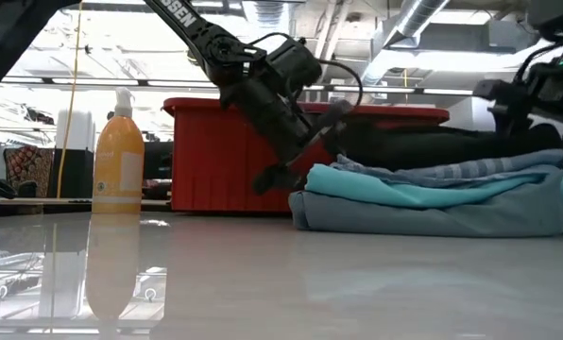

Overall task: Fold Laundry from Bin
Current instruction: Put the folded clothes into the red bin

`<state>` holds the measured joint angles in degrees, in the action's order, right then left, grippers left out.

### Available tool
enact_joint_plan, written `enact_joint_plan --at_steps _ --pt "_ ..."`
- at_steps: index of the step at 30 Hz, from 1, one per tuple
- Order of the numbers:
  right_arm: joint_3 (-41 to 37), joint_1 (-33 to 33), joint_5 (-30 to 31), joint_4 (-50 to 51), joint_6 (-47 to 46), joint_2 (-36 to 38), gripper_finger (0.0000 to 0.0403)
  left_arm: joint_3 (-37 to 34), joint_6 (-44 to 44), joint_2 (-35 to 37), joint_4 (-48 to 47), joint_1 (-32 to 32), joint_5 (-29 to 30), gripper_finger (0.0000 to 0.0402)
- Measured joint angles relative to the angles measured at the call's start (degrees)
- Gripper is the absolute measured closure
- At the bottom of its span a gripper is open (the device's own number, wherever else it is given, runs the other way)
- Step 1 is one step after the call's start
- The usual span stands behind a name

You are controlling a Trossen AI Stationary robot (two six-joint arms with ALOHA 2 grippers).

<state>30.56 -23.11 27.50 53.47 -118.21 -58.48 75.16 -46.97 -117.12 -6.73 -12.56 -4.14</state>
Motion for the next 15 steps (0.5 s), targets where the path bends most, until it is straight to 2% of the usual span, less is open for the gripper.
enact_joint_plan --at_steps 8,15 --pt "-6.1 1.79 -0.25 -19.68 -0.33 -6.6 0.0082 -0.17 1.79 0.04 -1.97 -0.26 2.45 0.0095" --pt "-6.31 2.48 -0.37 -20.8 2.39 -8.83 0.0082 -0.35 2.17 0.0 -3.32 -0.31 0.91 0.0095"
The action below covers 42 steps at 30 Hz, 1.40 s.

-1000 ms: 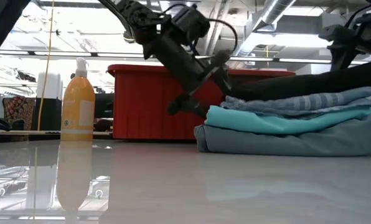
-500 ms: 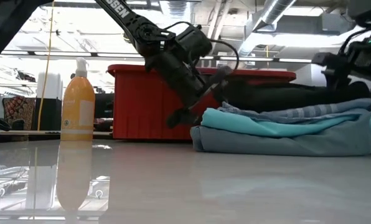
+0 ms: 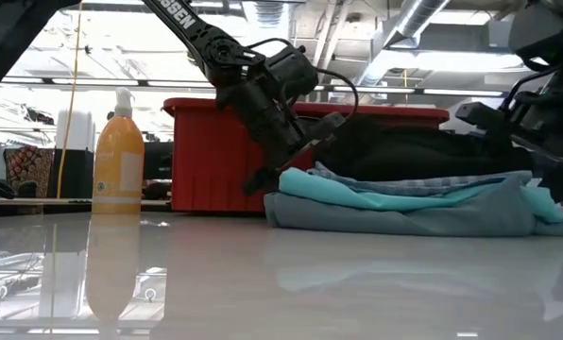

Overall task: Fold Laundry from Bin
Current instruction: Put the folded clothes into the red bin

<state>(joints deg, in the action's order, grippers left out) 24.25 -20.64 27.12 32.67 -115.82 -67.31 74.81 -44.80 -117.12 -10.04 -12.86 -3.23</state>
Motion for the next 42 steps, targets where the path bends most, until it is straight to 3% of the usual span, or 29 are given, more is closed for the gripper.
enact_joint_plan --at_steps 8,14,21,27,34,42 --pt "-0.35 1.9 -0.4 -6.15 7.33 -1.31 0.0082 0.18 -3.47 -4.14 1.46 0.85 -5.71 0.0095" --pt "-0.52 2.27 -0.87 -13.05 14.94 -2.35 0.0085 -0.02 -3.93 -4.7 3.91 2.83 -5.52 0.0119" --pt "-0.52 4.76 -1.93 -16.36 21.68 -2.42 0.0138 -0.11 -5.03 -4.94 6.16 2.84 -8.47 0.0228" --pt "-0.55 6.29 -2.0 -20.09 26.41 -2.51 0.0253 -0.19 -5.03 -4.94 7.47 2.84 -9.17 0.0333" --pt "-0.55 7.05 -1.37 -20.42 29.35 -1.1 0.0266 -0.22 -5.86 -4.47 9.59 2.86 -10.36 0.0333" --pt "-0.14 7.44 2.01 -19.43 32.23 10.55 0.0269 -0.65 -4.76 2.66 9.72 1.44 -14.67 0.0333"
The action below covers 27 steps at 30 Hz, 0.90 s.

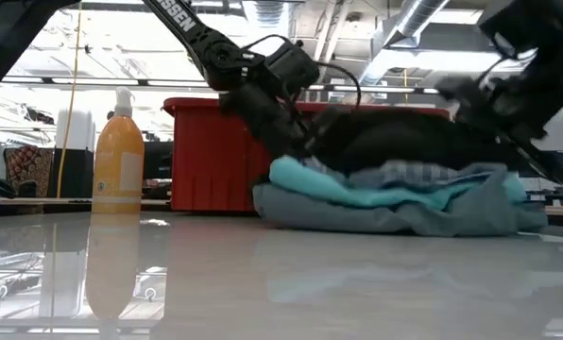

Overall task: Fold Laundry from Bin
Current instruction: Put the folded clothes into the red bin

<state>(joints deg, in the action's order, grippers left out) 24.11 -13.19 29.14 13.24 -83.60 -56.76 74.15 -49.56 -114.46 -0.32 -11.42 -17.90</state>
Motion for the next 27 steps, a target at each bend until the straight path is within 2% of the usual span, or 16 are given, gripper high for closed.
enact_joint_plan --at_steps 7,13,17,19,24,27 --pt "5.5 0.66 0.64 -0.44 6.11 6.09 0.0273 0.22 -0.99 1.34 1.39 0.65 -2.84 0.0335" --pt "6.05 0.66 -3.39 13.61 -0.79 3.72 0.0275 0.42 1.18 1.37 -2.33 0.95 0.25 0.0336" --pt "6.04 0.64 -7.53 15.59 -1.9 1.06 0.0274 0.5 2.58 1.48 -3.87 1.01 1.6 0.0336" --pt "6.06 0.71 -9.6 15.71 -1.85 -0.41 0.0239 0.52 2.78 1.56 -3.99 1.01 1.68 0.0338" --pt "6.05 3.38 -15.09 15.24 -0.08 -1.68 0.0095 0.54 3.45 1.66 -4.75 0.98 2.4 0.0338" --pt "7.4 4.55 -15.97 18.88 -0.63 -1.14 0.0038 0.55 4.14 1.69 -5.26 0.94 2.75 0.0338"
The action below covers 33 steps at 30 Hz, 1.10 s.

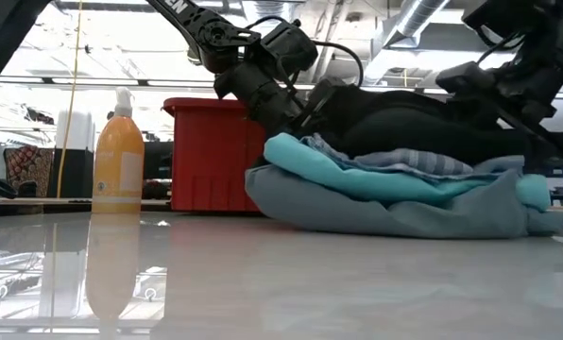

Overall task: Fold Laundry from Bin
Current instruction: Put the folded clothes into the red bin

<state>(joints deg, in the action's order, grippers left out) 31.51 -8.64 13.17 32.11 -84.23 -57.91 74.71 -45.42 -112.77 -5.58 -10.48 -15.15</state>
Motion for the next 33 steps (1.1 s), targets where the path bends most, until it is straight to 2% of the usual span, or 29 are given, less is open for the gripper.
enact_joint_plan --at_steps 3,6,13,18,28,33 --pt "2.95 0.17 0.04 6.45 -0.1 1.17 0.0019 0.14 1.07 0.06 -1.22 -0.02 0.54 0.0338" --pt "5.03 -0.2 0.23 10.68 -0.73 1.85 0.0022 0.14 1.41 0.09 -1.88 -0.02 0.66 0.0338" --pt "1.2 -2.94 2.22 10.36 -6.11 1.16 0.0031 0.14 1.49 0.09 -1.91 -0.06 0.78 0.0338" --pt "-3.67 -4.79 2.89 4.7 -11.25 0.52 0.0028 0.14 1.45 0.09 -2.18 -0.12 0.15 0.0338" --pt "-13.93 -10.36 7.99 -7.51 -23.65 0.61 0.0027 0.14 -0.55 0.09 -2.57 -0.17 -1.06 0.0338" --pt "-17.84 -11.28 11.43 -15.55 -25.07 0.61 0.0027 0.08 -1.77 -0.51 -2.8 0.04 -1.54 0.0339"
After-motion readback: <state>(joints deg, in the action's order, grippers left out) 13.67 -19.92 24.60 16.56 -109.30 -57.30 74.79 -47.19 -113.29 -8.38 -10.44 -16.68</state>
